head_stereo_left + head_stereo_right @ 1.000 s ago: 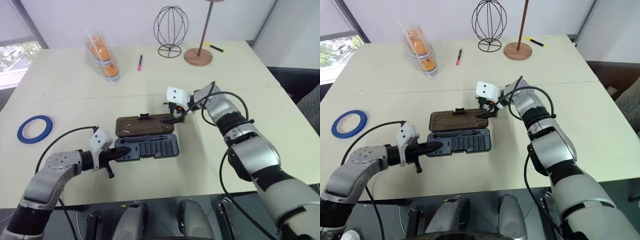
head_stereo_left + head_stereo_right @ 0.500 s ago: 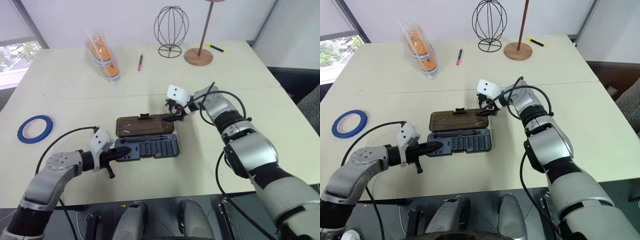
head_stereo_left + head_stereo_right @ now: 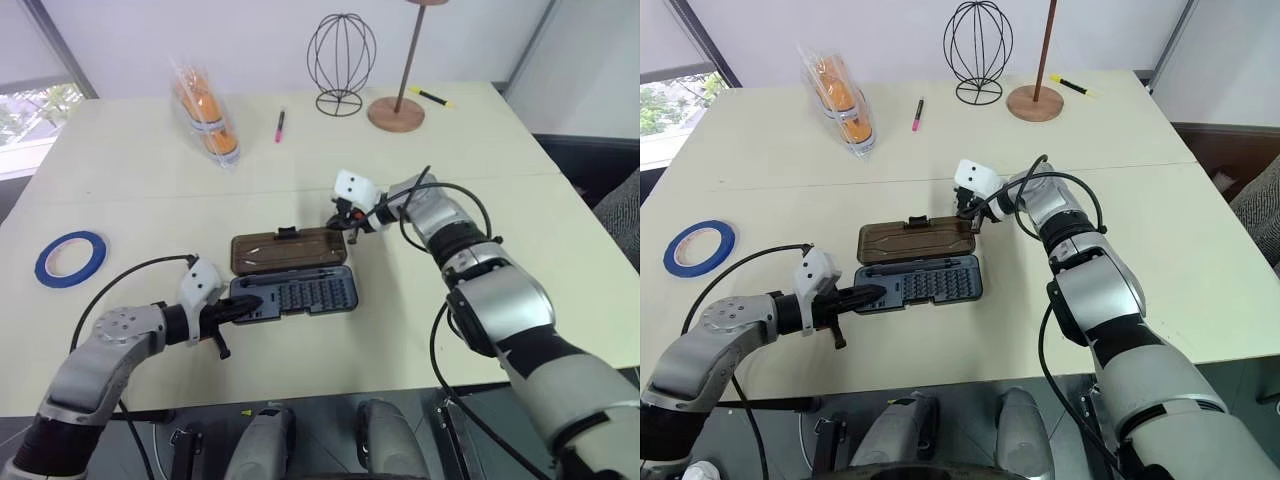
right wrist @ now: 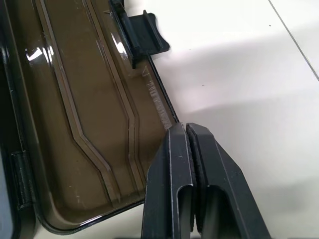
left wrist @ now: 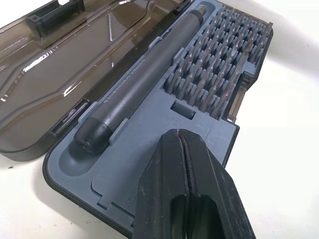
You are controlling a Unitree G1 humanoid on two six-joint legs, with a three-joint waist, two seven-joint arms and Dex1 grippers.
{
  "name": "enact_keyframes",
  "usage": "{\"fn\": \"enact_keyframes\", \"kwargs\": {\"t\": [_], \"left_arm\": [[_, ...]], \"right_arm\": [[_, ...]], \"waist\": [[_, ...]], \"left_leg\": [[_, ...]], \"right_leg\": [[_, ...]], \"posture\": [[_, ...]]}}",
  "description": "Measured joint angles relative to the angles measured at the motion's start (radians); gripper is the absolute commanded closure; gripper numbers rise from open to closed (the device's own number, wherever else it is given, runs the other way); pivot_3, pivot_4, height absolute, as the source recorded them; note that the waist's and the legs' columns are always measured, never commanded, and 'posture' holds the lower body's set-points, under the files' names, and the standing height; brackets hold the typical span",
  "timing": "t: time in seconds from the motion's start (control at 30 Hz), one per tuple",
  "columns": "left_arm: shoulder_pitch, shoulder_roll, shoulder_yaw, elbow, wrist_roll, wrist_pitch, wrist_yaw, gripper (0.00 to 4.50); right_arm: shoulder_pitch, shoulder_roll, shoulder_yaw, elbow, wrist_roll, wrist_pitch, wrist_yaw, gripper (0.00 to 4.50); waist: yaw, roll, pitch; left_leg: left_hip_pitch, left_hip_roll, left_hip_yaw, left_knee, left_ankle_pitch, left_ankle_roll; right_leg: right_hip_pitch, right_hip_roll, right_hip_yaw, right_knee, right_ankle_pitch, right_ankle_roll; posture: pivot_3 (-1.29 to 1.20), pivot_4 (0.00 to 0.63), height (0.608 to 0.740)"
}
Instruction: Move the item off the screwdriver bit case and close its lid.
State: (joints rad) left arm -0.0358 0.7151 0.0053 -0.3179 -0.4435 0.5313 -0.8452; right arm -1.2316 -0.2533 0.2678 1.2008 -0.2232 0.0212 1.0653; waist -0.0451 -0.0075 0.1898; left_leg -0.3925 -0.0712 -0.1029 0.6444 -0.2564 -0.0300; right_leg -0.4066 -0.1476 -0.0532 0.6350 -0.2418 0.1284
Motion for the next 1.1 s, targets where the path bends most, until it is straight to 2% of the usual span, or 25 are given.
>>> {"fn": "enact_keyframes", "kwargs": {"t": [0.13, 0.17, 0.23, 0.37, 0.8, 0.9, 1.03, 1.07, 1.1], "left_arm": [[0.000, 0.000, 0.001, 0.000, 0.000, 0.000, 0.000, 4.50], [0.000, 0.000, 0.001, 0.000, 0.000, 0.000, 0.000, 4.50], [0.000, 0.000, 0.002, 0.000, 0.000, 0.000, 0.000, 4.50], [0.000, 0.000, 0.001, -0.001, 0.000, 0.000, 0.001, 4.50], [0.002, 0.000, 0.001, -0.005, 0.005, -0.001, 0.007, 4.50], [0.005, 0.000, 0.001, -0.007, 0.007, -0.002, 0.012, 4.50], [0.008, 0.000, 0.001, -0.009, 0.012, -0.008, 0.018, 4.50], [0.009, 0.000, 0.002, -0.010, 0.013, -0.011, 0.019, 4.50], [0.010, 0.000, 0.004, -0.010, 0.018, -0.012, 0.022, 4.50]], "right_arm": [[0.003, -0.004, -0.002, -0.007, 0.001, -0.004, 0.016, 4.45], [0.007, -0.007, -0.002, -0.011, 0.001, -0.009, 0.019, 4.22], [0.014, -0.007, 0.000, -0.017, 0.000, -0.018, 0.030, 3.60], [0.034, -0.001, 0.010, -0.018, -0.010, -0.029, 0.030, 1.55], [0.031, 0.005, 0.008, -0.007, -0.013, -0.023, 0.014, 1.55], [0.028, 0.009, 0.009, 0.002, -0.013, -0.018, 0.015, 2.35], [0.022, 0.007, 0.006, 0.005, -0.027, -0.015, -0.019, 4.24], [0.020, 0.005, 0.006, 0.005, -0.030, -0.016, -0.018, 4.49], [0.011, 0.003, 0.011, 0.003, -0.037, -0.022, 0.000, 4.49]], "waist": [[0.000, 0.000, 0.000], [0.000, 0.000, 0.000], [0.000, 0.000, 0.000], [0.000, 0.000, 0.000], [0.000, 0.000, 0.000], [0.000, 0.001, 0.000], [0.000, 0.001, -0.001], [0.000, 0.001, -0.001], [0.000, 0.000, -0.001]], "left_leg": [[0.000, 0.000, 0.000, 0.000, 0.000, 0.000], [0.000, 0.000, 0.000, 0.000, 0.000, 0.000], [0.000, 0.000, 0.000, -0.001, 0.000, 0.000], [0.000, 0.000, 0.000, 0.000, 0.000, 0.000], [0.000, 0.000, 0.000, 0.000, 0.000, 0.000], [0.001, 0.000, 0.000, 0.000, 0.000, 0.000], [0.001, 0.000, 0.000, -0.001, 0.000, 0.000], [0.001, 0.000, 0.000, -0.001, 0.000, 0.000], [0.001, 0.000, 0.000, -0.001, 0.000, 0.000]], "right_leg": [[0.000, 0.000, 0.000, 0.000, 0.000, 0.000], [0.000, 0.000, 0.000, 0.000, 0.000, 0.000], [0.000, 0.000, 0.000, 0.000, 0.000, 0.000], [0.000, 0.000, 0.000, 0.000, 0.000, 0.000], [0.000, 0.000, 0.000, 0.000, 0.000, 0.000], [0.000, 0.000, 0.000, 0.001, 0.000, 0.000], [0.000, 0.000, 0.000, 0.001, 0.000, 0.000], [0.000, 0.000, 0.000, 0.001, 0.000, 0.000], [0.000, 0.000, 0.000, 0.001, 0.000, 0.000]], "posture": [[0.00, 0.150, 0.740], [0.00, 0.150, 0.740], [0.00, 0.150, 0.740], [0.00, 0.150, 0.740], [0.00, 0.150, 0.740], [0.00, 0.150, 0.740], [0.00, 0.150, 0.740], [0.00, 0.150, 0.740], [0.00, 0.150, 0.740]]}}
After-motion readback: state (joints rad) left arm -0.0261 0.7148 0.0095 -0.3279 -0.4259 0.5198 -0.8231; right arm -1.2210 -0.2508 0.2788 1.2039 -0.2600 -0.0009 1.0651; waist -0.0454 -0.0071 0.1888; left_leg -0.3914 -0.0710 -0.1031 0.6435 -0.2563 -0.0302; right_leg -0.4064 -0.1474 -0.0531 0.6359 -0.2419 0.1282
